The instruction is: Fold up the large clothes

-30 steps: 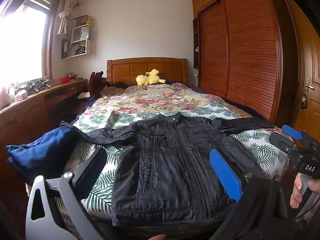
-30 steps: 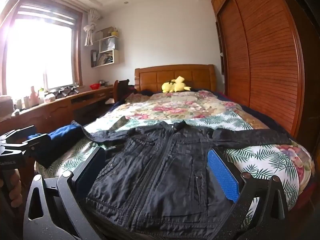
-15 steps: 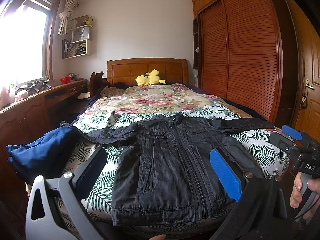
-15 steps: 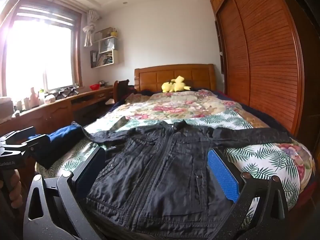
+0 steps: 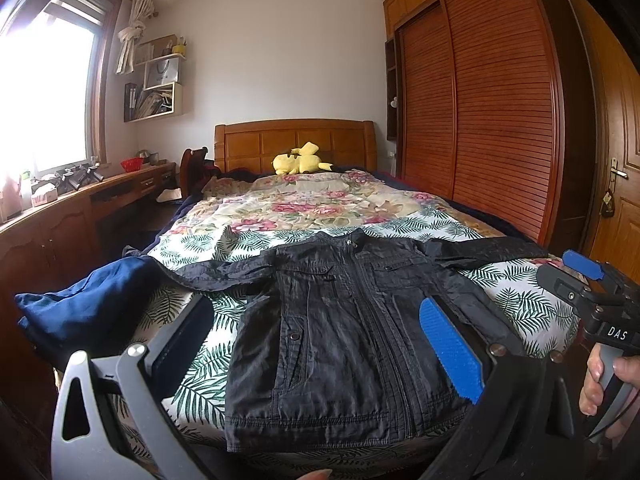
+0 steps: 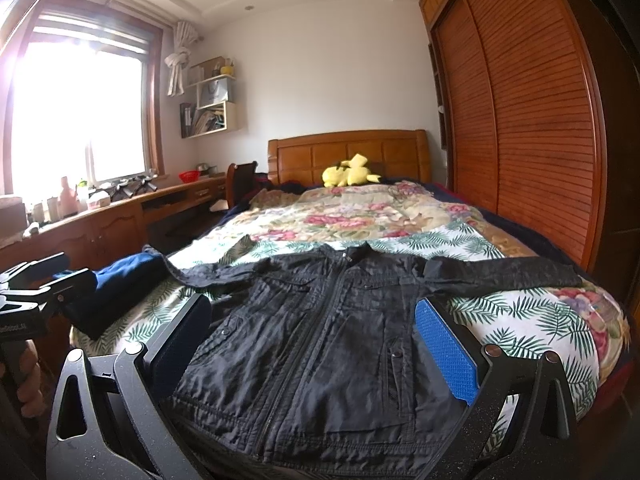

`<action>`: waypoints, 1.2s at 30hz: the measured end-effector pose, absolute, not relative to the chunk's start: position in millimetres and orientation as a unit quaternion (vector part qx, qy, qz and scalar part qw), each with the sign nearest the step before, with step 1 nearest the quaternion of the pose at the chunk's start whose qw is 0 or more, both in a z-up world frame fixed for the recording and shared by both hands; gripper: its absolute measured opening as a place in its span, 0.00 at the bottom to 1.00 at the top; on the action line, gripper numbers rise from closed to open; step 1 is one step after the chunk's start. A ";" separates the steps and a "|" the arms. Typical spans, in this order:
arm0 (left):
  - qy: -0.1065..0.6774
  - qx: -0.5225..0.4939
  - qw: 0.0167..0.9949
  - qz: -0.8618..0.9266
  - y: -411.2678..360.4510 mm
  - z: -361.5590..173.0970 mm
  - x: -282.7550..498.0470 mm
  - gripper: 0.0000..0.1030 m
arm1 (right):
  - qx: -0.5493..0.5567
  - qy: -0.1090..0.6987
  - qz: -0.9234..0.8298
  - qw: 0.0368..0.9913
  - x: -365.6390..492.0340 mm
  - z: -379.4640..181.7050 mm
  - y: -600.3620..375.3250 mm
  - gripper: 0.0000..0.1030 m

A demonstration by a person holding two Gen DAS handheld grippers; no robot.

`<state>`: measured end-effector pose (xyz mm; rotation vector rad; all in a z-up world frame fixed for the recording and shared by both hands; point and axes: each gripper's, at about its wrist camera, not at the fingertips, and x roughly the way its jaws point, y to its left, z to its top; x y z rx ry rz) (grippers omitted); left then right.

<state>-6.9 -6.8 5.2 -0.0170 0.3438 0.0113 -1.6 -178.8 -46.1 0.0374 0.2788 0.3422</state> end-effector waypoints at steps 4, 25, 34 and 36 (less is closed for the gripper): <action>0.171 -0.008 0.985 0.006 -7.4 6.0 -7.6 1.00 | 0.019 0.138 0.170 0.976 -1.7 -47.3 -178.4 1.00; 0.176 -0.009 0.984 0.009 -6.6 3.1 -4.8 1.00 | 0.019 0.143 0.167 0.975 -1.0 -45.8 -179.1 1.00; 0.176 -0.009 0.984 0.008 -6.0 1.0 -5.1 1.00 | 0.019 0.143 0.168 0.975 -0.1 -46.8 -179.6 1.00; 0.176 -0.009 0.984 0.008 -6.0 1.4 -5.1 1.00 | 0.019 0.143 0.168 0.975 0.0 -46.6 -179.7 1.00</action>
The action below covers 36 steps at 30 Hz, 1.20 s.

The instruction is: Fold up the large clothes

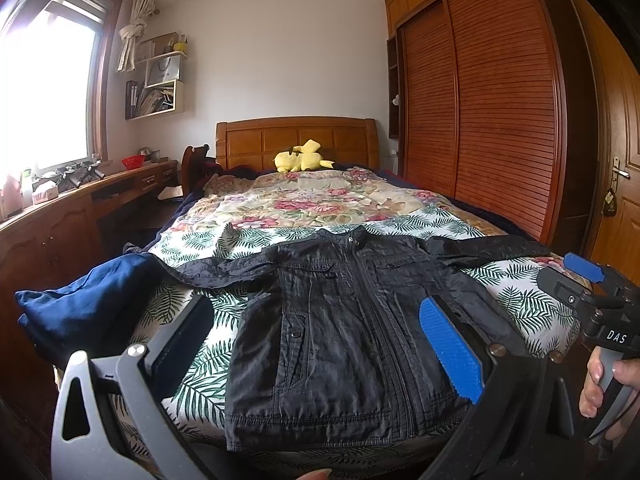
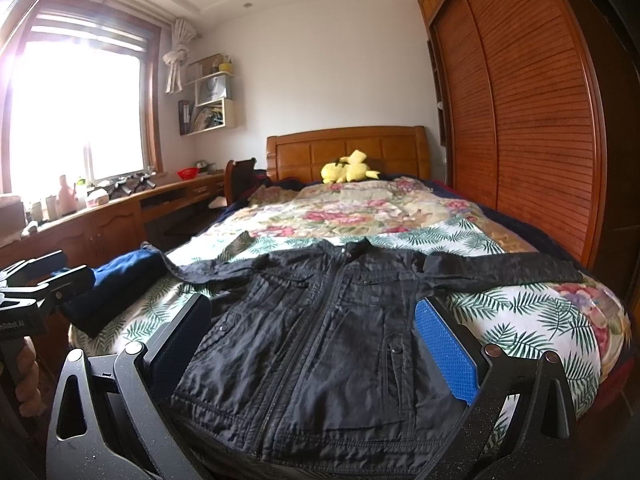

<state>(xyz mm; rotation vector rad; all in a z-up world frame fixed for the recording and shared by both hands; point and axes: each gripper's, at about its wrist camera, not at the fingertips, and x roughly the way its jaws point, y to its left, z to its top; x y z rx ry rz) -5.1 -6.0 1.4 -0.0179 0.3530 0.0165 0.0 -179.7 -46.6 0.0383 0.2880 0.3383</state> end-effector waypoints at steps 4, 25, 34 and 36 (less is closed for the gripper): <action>0.175 -0.008 0.984 0.008 -6.6 0.8 -5.0 1.00 | 0.019 0.143 0.168 0.975 0.8 -46.7 -179.7 1.00; 0.200 -0.017 0.980 0.020 8.6 -19.4 18.6 1.00 | 0.005 0.148 0.173 0.974 8.3 -56.6 -170.5 1.00; 0.222 -0.021 0.974 0.045 29.2 -42.2 45.4 1.00 | -0.009 0.157 0.198 0.967 45.0 -68.9 -151.3 1.00; 0.227 -0.022 0.972 0.052 34.0 -47.3 51.1 1.00 | -0.014 0.157 0.205 0.966 56.7 -70.0 -144.8 1.00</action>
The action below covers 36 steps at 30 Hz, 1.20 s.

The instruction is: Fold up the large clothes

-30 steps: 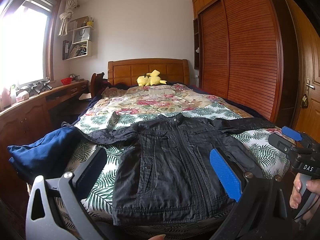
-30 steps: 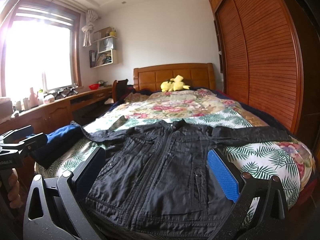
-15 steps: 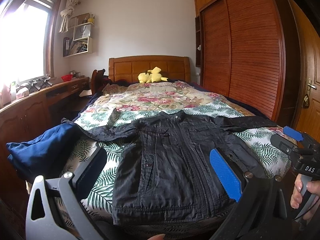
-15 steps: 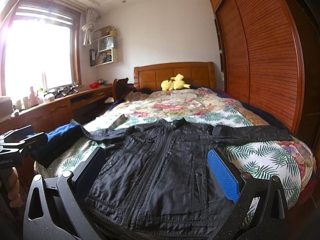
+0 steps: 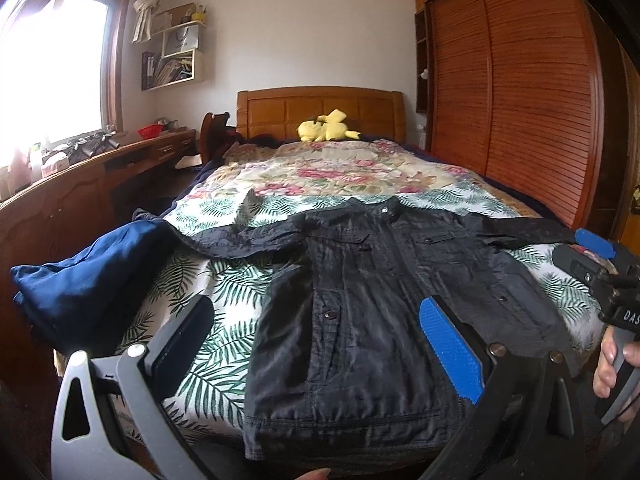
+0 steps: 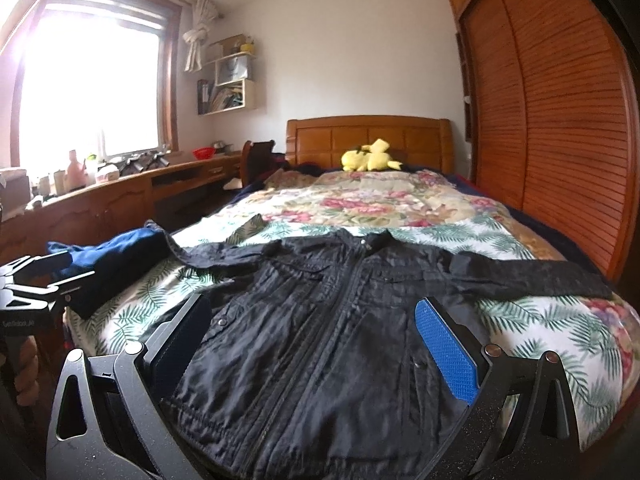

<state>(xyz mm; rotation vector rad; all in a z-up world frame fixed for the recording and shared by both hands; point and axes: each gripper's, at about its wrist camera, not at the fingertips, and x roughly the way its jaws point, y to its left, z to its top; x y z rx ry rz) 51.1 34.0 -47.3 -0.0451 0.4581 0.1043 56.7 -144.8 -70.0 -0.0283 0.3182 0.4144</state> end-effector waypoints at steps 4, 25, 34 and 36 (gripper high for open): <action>0.235 -0.025 0.970 0.059 43.8 -56.9 62.2 1.00 | -0.022 0.156 0.216 0.963 78.4 -73.2 -130.9 1.00; 0.292 -0.055 0.948 0.111 95.9 -111.3 143.7 1.00 | -0.052 0.220 0.294 0.929 227.0 -139.5 -53.2 1.00; 0.308 -0.074 0.940 0.128 140.6 -129.5 196.1 1.00 | -0.065 0.281 0.304 0.908 279.2 -189.6 -27.7 1.00; 0.316 -0.064 0.938 0.124 148.9 -132.6 212.2 1.00 | -0.059 0.284 0.306 0.907 279.5 -191.0 -30.7 1.00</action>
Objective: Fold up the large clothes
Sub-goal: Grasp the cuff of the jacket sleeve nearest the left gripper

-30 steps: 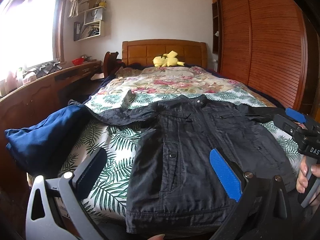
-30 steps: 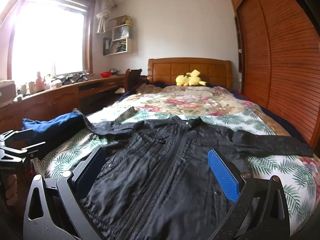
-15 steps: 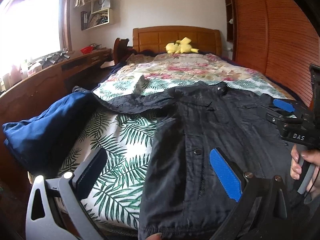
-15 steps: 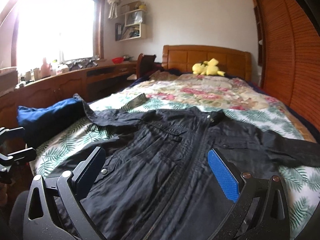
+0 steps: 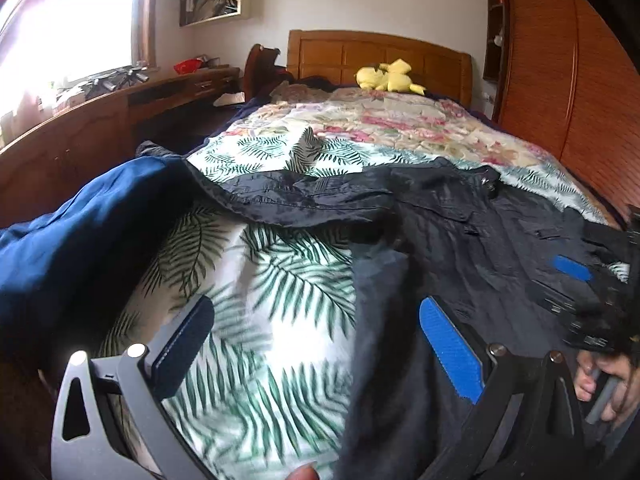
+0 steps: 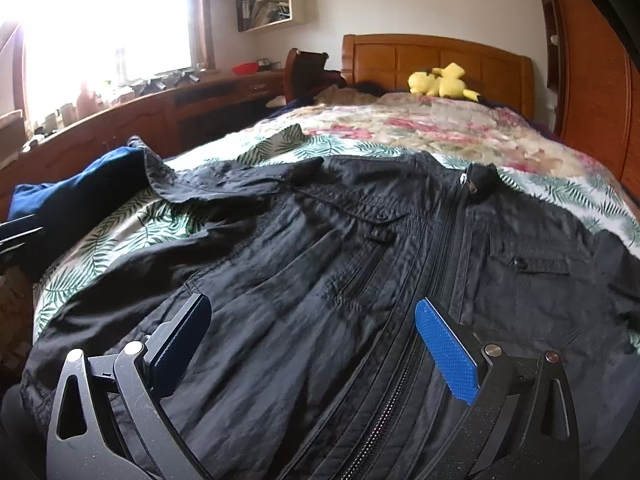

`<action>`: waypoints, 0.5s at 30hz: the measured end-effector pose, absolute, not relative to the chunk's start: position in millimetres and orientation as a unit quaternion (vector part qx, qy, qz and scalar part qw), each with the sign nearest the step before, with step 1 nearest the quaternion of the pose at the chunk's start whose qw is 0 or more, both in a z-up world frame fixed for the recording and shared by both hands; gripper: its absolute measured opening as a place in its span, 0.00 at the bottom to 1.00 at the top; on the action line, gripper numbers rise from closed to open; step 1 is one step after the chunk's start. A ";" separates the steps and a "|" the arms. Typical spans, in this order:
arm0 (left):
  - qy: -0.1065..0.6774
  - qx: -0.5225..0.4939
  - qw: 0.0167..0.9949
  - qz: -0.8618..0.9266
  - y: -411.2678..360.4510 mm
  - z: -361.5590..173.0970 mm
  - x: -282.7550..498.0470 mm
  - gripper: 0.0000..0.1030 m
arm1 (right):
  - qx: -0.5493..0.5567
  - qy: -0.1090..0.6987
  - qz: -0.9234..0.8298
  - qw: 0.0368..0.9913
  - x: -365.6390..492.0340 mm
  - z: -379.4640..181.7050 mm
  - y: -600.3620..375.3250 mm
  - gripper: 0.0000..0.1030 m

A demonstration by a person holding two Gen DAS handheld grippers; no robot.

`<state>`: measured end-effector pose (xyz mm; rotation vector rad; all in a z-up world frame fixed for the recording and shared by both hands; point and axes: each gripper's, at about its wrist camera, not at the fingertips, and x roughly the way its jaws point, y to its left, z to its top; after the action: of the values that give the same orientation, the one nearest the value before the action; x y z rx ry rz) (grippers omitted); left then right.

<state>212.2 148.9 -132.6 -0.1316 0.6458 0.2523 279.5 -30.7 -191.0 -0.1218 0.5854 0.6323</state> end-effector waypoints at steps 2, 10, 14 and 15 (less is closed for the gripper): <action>0.321 -0.050 0.937 0.124 160.6 -135.8 233.2 1.00 | -0.056 0.284 0.305 0.907 278.8 -191.6 -32.5 1.00; 0.315 -0.056 0.939 0.123 207.2 -139.1 283.8 1.00 | -0.068 0.290 0.297 0.907 283.6 -198.1 -26.5 1.00; 0.318 -0.067 0.937 0.126 230.6 -142.9 308.9 1.00 | -0.083 0.283 0.289 0.911 280.8 -201.5 -21.7 1.00; 0.320 -0.072 0.937 0.124 236.7 -144.7 315.6 1.00 | -0.086 0.281 0.288 0.911 280.2 -201.8 -21.2 1.00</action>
<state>315.6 236.7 -144.7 -0.1468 0.6540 0.2524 280.2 -21.2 -201.8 -0.1772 0.5798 0.5939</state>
